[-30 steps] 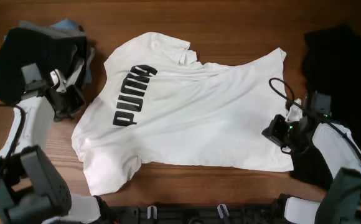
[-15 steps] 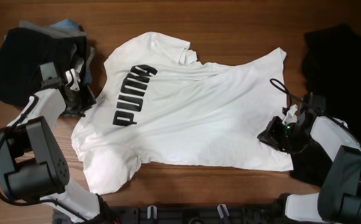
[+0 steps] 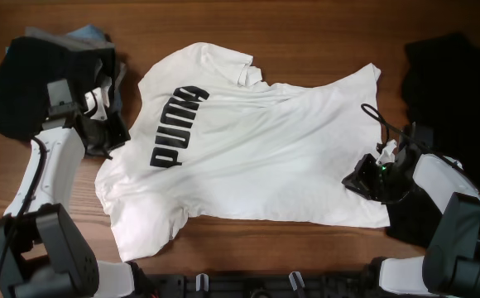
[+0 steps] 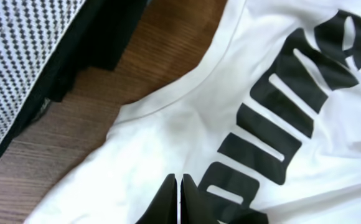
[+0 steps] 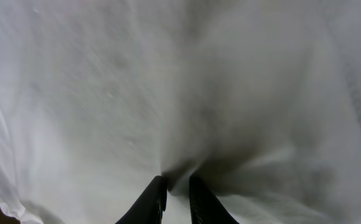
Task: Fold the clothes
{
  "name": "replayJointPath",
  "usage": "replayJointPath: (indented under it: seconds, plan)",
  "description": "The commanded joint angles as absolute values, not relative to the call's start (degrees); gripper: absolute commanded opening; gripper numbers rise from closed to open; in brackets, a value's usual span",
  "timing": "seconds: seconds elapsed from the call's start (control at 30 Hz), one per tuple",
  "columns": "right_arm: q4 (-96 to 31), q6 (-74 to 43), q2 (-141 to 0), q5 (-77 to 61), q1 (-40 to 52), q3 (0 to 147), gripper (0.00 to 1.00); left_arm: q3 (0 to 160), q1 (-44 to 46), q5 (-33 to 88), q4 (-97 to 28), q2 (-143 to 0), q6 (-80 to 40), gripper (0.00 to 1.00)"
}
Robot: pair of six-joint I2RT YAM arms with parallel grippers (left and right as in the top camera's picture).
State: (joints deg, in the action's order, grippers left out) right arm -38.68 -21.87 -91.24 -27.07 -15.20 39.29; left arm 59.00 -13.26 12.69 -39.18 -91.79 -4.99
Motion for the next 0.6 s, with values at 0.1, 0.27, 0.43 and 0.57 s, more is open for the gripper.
replayJointPath:
  seconds: [0.1, 0.27, 0.43, 0.57]
  plan:
    - [-38.44, -22.50, -94.19, -21.82, -14.96, 37.21, 0.35, 59.11, -12.14, 12.23, -37.01, -93.03, 0.95, 0.52]
    - [-38.44, -22.55, -94.19, -21.82, -14.96, 37.21, 0.40, 59.09, -12.73, 13.85, -40.27, -93.03, 7.46, 0.58]
    - [-38.28, -22.46, -94.19, -21.80, -14.96, 37.21, 0.43, 58.83, -13.02, 11.99, -41.65, -93.03, 17.67, 0.64]
    - [-38.15, -22.46, -94.19, -21.80, -14.96, 37.21, 0.44, 58.06, -13.02, 6.98, -35.75, -94.48, 19.14, 0.62]
